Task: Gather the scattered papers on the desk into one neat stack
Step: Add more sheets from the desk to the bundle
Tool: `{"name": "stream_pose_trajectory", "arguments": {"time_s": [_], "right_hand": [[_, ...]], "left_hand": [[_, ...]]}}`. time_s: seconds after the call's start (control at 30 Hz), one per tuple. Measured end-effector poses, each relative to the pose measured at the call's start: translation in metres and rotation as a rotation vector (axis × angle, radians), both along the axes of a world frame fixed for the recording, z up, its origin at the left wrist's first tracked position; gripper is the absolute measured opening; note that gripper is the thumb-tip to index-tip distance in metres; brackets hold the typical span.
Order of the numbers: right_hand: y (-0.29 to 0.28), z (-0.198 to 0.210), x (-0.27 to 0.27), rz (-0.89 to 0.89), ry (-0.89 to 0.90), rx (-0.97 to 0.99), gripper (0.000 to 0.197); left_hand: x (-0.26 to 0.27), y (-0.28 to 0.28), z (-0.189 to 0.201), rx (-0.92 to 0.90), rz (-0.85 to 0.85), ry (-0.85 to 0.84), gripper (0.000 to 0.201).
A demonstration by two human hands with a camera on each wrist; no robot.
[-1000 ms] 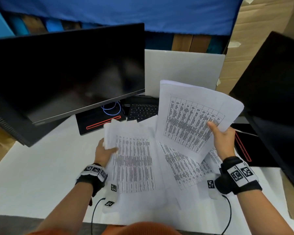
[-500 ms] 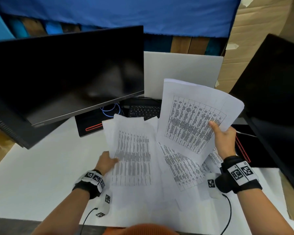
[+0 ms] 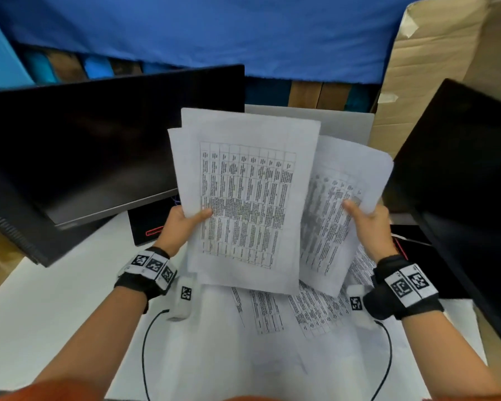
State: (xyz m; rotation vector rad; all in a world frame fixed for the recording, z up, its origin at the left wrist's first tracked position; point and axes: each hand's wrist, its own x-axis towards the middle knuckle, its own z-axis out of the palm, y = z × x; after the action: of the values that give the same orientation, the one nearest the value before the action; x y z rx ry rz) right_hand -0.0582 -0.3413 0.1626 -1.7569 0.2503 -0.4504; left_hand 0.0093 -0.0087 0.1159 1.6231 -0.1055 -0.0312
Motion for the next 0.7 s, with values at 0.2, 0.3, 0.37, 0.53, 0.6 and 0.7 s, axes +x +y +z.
{"name": "stream_pose_trajectory", "arguments": {"time_s": [0.2, 0.3, 0.37, 0.53, 0.6, 0.7], "right_hand": [[0.024, 0.009, 0.007, 0.217, 0.113, 0.021, 0.017], [0.031, 0.013, 0.007, 0.230, 0.120, 0.061, 0.015], [0.034, 0.016, 0.006, 0.229, 0.099, 0.130, 0.020], [0.043, 0.001, 0.001, 0.276, 0.099, 0.325, 0.018], [0.047, 0.000, 0.001, 0.209, 0.065, 0.255, 0.017], [0.046, 0.002, 0.005, 0.151, 0.004, 0.237, 0.019]], "left_hand": [[0.009, -0.035, 0.022, -0.116, -0.137, 0.025, 0.013], [0.013, -0.043, 0.025, -0.140, -0.113, 0.026, 0.012], [0.013, -0.047, 0.025, -0.161, -0.048, -0.006, 0.014], [0.008, -0.056, 0.031, -0.179, 0.117, -0.113, 0.031], [0.006, -0.057, 0.033, -0.178, 0.112, -0.156, 0.044], [0.002, -0.054, 0.033, -0.149, 0.026, -0.153, 0.055]]}}
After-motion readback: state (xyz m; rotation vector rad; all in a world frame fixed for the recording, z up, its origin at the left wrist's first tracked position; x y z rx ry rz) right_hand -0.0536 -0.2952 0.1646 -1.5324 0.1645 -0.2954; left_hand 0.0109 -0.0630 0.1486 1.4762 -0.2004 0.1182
